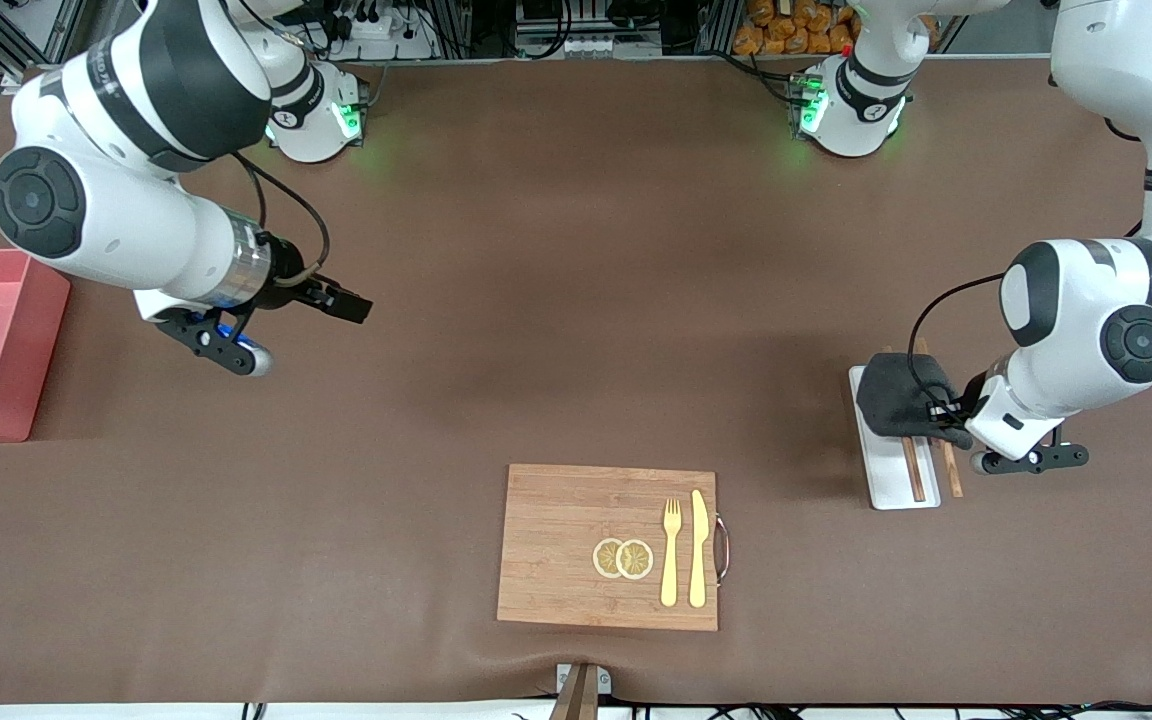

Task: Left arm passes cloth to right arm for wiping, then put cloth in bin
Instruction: 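Carry the cloth toward the right gripper while the right gripper approaches, then grasp the cloth with the right gripper and release the left gripper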

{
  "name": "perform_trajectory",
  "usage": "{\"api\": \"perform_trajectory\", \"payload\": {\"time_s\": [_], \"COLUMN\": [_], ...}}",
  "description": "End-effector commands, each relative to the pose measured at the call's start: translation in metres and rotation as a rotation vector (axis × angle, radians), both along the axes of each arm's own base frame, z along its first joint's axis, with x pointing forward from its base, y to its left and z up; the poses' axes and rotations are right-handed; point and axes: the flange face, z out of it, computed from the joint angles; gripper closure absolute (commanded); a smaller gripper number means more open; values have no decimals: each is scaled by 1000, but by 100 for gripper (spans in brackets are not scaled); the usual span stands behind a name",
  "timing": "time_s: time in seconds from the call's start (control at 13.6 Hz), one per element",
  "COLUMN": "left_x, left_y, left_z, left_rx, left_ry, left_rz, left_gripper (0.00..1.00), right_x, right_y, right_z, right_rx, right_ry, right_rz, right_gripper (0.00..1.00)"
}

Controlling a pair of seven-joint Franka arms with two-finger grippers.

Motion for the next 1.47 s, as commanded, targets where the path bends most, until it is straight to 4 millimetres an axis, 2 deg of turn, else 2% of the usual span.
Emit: {"api": "perform_trajectory", "payload": {"time_s": [0.0,0.15,0.29,0.37,0.51,0.73,0.81,0.95,1.1,1.39], "left_x": [-3,-13,-22,-26,-34,-46,-49,-68,-85,-119], "left_y": [-15,-40,-84,-106,-153,-254,-286,-363,-420,-499], "left_z": [47,87,120,130,152,180,186,192,193,183], "left_rx": [0,-15,-62,-109,-235,-362,-389,-436,-478,-612], "left_ry": [-57,-56,-70,-67,-67,-51,-42,-14,-6,-46], "left_rz": [-33,-74,-112,-125,-103,-20,19,101,155,274], "left_gripper": [100,100,100,100,100,100,100,100,100,100], "right_x": [3,2,2,2,4,16,22,29,34,41], "right_y": [12,21,34,45,48,41,40,46,58,71], "right_z": [-2,1,-2,-2,-2,-13,-14,-21,-30,-59], "right_rx": [27,53,61,71,100,170,194,216,245,283], "right_ry": [28,29,44,36,42,104,116,119,102,151], "right_rz": [-83,-108,-171,-202,-239,-316,-368,-409,-426,-455], "right_gripper": [0,0,0,0,0,0,0,0,0,0]}}
